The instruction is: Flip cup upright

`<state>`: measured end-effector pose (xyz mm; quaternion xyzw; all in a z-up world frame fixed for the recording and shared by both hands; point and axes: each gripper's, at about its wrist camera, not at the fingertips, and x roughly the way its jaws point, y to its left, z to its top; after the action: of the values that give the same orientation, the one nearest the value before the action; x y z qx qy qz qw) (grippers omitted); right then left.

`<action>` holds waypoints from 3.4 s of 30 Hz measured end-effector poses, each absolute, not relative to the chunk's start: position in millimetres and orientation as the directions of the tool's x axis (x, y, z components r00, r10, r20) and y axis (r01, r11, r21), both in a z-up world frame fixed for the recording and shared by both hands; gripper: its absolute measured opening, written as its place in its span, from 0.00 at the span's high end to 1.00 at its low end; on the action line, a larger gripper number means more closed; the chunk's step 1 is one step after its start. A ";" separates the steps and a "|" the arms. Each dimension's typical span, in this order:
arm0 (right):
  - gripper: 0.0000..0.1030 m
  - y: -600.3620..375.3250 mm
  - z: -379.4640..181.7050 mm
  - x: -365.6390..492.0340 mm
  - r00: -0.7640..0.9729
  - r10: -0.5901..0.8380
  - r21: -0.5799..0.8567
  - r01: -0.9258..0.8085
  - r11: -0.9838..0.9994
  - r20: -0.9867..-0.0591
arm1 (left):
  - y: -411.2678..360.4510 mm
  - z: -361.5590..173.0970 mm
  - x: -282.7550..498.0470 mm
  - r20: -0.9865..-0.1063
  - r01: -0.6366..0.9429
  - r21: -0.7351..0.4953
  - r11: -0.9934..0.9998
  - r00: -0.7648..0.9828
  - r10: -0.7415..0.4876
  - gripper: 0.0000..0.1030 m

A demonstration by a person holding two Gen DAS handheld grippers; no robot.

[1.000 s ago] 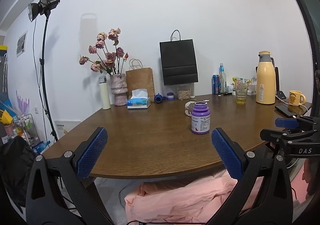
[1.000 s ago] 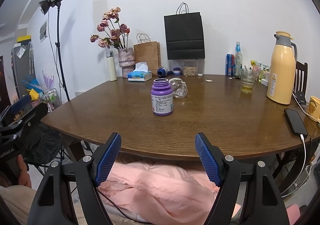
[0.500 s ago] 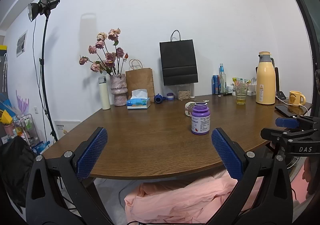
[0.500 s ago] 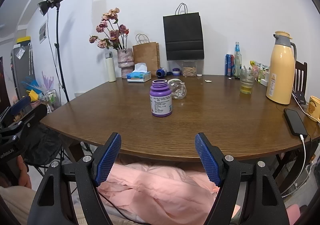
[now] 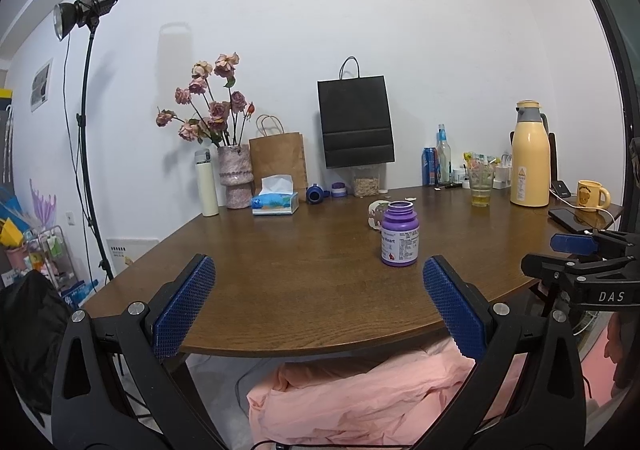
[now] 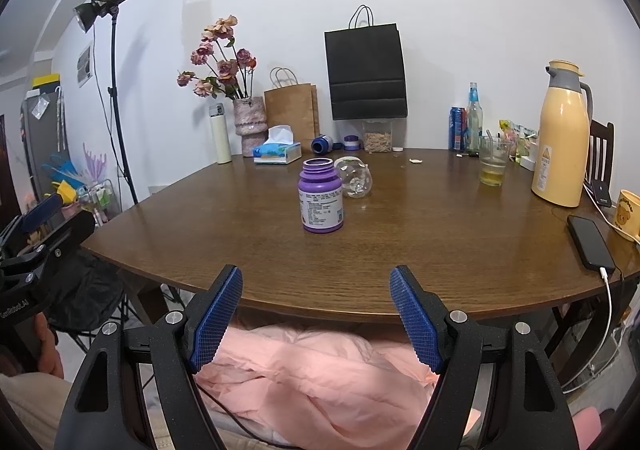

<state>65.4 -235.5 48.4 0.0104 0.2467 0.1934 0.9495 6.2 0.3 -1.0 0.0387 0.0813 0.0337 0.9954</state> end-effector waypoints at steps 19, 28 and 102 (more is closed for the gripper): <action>0.21 -232.8 46.0 64.1 0.797 0.374 0.117 -0.364 0.924 -0.474 | 0.9 -6.7 8.0 -0.165 -0.034 0.069 0.997 0.985 0.045 0.00; 0.21 -230.9 39.9 70.6 0.783 0.377 0.126 -0.365 0.922 -0.495 | 5.1 -14.5 13.7 -0.181 0.009 0.053 0.999 0.983 0.001 0.00; 0.09 -170.9 33.9 491.4 0.178 0.741 0.637 -0.408 0.654 -0.647 | 14.5 -12.7 430.0 -0.693 0.295 -0.027 0.955 0.683 -0.230 0.41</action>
<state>491.4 -170.9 33.9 0.1619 0.5140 0.3830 0.7503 430.0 14.5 -12.7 0.0436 0.3715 -0.1434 0.9163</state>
